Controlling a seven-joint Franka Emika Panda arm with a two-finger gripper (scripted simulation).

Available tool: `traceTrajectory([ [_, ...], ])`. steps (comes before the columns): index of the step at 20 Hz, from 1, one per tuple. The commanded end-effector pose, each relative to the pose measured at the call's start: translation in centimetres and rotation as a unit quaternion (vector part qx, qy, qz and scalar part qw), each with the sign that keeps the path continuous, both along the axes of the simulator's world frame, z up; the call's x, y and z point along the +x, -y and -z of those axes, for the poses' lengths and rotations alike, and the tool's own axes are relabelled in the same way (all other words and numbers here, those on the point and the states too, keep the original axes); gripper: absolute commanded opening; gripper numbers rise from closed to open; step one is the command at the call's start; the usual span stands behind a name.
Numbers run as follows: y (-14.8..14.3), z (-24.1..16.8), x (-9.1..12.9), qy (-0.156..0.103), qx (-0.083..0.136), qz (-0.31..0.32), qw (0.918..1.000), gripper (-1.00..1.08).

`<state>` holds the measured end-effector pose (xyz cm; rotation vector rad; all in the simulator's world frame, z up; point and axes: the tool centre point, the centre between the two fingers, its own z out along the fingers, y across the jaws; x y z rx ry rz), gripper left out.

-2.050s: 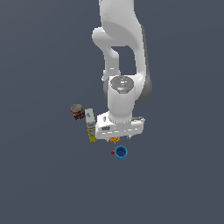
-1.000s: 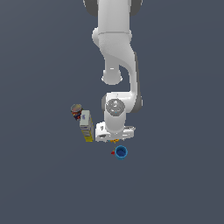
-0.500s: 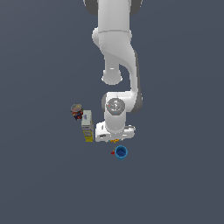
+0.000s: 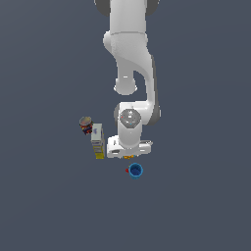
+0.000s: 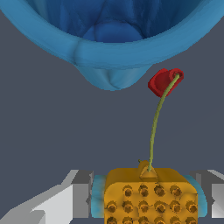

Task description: Pick up a designated object from a clutter of objects.

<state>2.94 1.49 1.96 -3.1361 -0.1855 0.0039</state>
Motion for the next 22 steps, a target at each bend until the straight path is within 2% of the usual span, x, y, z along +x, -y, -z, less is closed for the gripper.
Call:
traceTrajectory([
  [1,-0.2,-0.7,0.0,0.001,0.000,0.000,1.0000,-1.00],
  [11,-2.1,-6.6,-1.0,0.001,0.000,0.000,1.0000,-1.00],
  [22,-5.8,-18.3,-2.6,0.001,-0.001,0.000,1.0000,-1.00],
])
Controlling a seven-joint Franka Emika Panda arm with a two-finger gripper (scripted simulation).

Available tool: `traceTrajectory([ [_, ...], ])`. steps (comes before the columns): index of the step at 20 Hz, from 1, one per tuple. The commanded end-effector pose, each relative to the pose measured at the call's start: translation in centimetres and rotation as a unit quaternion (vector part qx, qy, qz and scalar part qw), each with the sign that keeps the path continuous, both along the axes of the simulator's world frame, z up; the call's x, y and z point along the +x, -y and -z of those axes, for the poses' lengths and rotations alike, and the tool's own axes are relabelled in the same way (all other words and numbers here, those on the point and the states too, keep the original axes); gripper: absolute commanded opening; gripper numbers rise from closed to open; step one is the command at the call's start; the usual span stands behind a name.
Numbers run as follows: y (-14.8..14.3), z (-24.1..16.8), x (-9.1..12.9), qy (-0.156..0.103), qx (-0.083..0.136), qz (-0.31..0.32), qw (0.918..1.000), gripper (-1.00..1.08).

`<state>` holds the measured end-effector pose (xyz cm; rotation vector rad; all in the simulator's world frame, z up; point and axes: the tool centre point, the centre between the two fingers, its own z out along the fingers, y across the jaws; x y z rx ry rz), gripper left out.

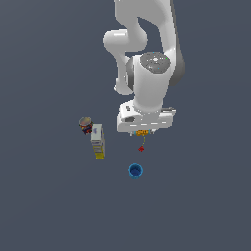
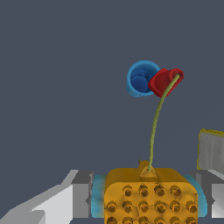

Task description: Pick up a designated object from a clutter of objects.

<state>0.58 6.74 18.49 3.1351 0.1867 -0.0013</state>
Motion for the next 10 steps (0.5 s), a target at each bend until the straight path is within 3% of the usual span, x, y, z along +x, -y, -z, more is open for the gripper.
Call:
traceTrajectory([
  [1,-0.9,-2.9,-0.4,0.000,0.000,0.000,1.0000,-1.00],
  [10,-3.9,-12.4,-1.6,0.000,0.000,0.000,1.0000,-1.00],
])
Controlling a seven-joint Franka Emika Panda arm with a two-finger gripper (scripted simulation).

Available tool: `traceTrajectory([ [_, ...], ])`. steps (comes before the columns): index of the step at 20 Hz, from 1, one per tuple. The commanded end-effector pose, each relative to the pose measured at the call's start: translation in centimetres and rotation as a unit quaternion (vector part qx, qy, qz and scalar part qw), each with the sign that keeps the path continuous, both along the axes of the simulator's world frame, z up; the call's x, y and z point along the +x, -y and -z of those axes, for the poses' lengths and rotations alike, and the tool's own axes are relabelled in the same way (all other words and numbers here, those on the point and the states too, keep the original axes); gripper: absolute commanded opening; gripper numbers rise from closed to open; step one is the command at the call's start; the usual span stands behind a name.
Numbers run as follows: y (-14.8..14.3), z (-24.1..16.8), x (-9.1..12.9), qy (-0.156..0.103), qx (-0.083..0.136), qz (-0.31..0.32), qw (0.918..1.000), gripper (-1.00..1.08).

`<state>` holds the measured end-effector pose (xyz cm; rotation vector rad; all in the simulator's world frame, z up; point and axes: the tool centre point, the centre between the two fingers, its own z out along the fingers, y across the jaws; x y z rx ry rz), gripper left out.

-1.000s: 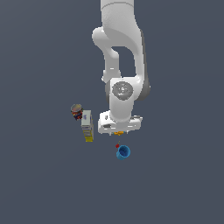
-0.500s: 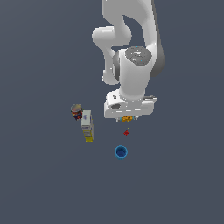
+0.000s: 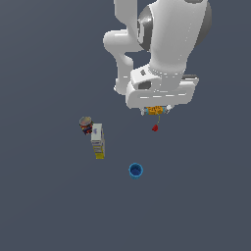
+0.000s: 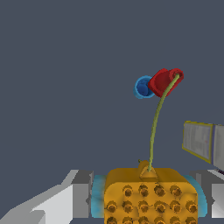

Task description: Pick up a designated object from a clutter of objects.

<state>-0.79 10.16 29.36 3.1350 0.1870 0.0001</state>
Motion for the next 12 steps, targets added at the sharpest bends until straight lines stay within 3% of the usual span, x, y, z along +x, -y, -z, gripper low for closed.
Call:
traceTrajectory([
  [1,-0.8,-2.5,-0.3,0.000,0.000,0.000,1.0000,-1.00],
  [12,-2.9,-9.0,-0.8,0.000,0.000,0.000,1.0000,-1.00],
])
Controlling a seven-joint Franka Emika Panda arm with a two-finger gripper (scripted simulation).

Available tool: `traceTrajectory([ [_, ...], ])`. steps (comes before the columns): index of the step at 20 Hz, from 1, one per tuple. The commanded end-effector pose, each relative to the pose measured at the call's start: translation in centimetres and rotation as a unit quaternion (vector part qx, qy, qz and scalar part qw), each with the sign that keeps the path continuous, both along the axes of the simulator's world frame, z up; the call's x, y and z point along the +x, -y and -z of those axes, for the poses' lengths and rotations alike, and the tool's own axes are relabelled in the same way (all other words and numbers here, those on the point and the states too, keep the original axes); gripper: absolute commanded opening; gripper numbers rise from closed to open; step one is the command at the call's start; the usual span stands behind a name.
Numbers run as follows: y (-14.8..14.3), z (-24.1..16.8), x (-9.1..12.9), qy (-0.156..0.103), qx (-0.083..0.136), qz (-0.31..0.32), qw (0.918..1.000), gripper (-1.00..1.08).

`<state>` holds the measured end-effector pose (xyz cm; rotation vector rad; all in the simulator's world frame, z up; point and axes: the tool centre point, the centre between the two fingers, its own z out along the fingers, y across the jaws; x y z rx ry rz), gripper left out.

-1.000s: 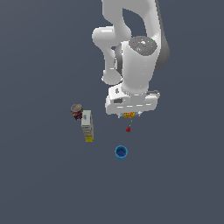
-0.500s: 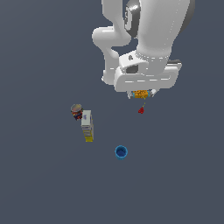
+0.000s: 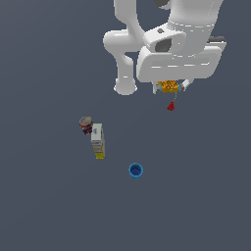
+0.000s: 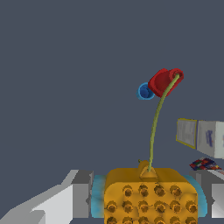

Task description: Pick up a designated object from a clutter of objects.

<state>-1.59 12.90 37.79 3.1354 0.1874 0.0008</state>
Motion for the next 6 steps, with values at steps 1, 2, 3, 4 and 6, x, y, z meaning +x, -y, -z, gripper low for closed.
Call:
traceTrajectory([
  [1,-0.29,-0.90,-0.06,0.000,0.000,0.000,1.0000,-1.00],
  [2,-0.37,-1.13,-0.06,0.000,0.000,0.000,1.0000,-1.00],
  [3,-0.39,-1.32,-0.06,0.000,0.000,0.000,1.0000,-1.00],
  [4,-0.43,-1.44,-0.06,0.000,0.000,0.000,1.0000,-1.00],
  [6,-0.47,-1.54,-0.07,0.000,0.000,0.000,1.0000,-1.00],
])
